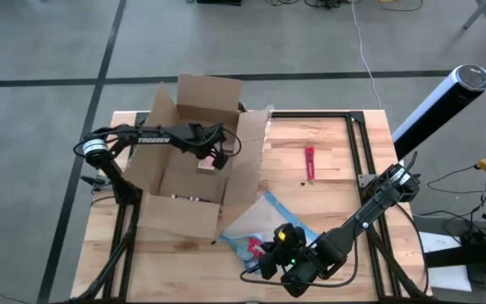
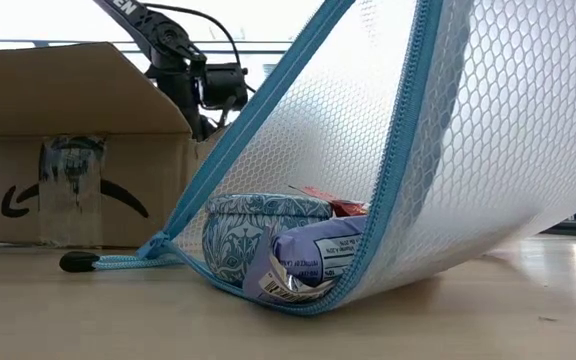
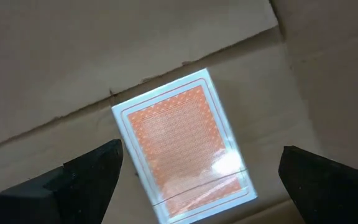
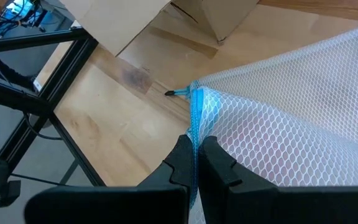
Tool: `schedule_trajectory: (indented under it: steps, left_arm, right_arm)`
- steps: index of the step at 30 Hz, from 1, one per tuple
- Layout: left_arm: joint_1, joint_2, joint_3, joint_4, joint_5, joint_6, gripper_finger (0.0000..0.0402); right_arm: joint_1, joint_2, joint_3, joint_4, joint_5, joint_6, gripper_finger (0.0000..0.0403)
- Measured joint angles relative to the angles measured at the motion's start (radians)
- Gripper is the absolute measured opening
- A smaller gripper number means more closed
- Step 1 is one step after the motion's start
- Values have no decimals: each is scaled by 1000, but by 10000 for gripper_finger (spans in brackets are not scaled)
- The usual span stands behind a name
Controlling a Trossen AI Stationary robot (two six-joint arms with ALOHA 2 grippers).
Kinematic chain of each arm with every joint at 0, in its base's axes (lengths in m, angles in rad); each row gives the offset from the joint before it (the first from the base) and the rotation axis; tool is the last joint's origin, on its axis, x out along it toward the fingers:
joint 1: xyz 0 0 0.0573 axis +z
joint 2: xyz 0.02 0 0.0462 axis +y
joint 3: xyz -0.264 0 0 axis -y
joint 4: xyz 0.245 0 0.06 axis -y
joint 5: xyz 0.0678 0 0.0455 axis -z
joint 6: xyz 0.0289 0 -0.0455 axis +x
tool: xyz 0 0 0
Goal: Unpack boxes
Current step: Put the game card into the blue transparent zip bag
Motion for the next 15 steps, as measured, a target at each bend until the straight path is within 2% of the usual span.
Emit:
schedule_trajectory:
  steps: [7, 15]
  left_arm:
    - [1, 51, -39, 14, -4, -56, 400]
    - [-1, 141, -36, 42, 46, -56, 399]
  right_arm:
    - [0, 0, 0, 1, 0, 0, 0]
    - [0, 0, 0, 0, 0, 0, 0]
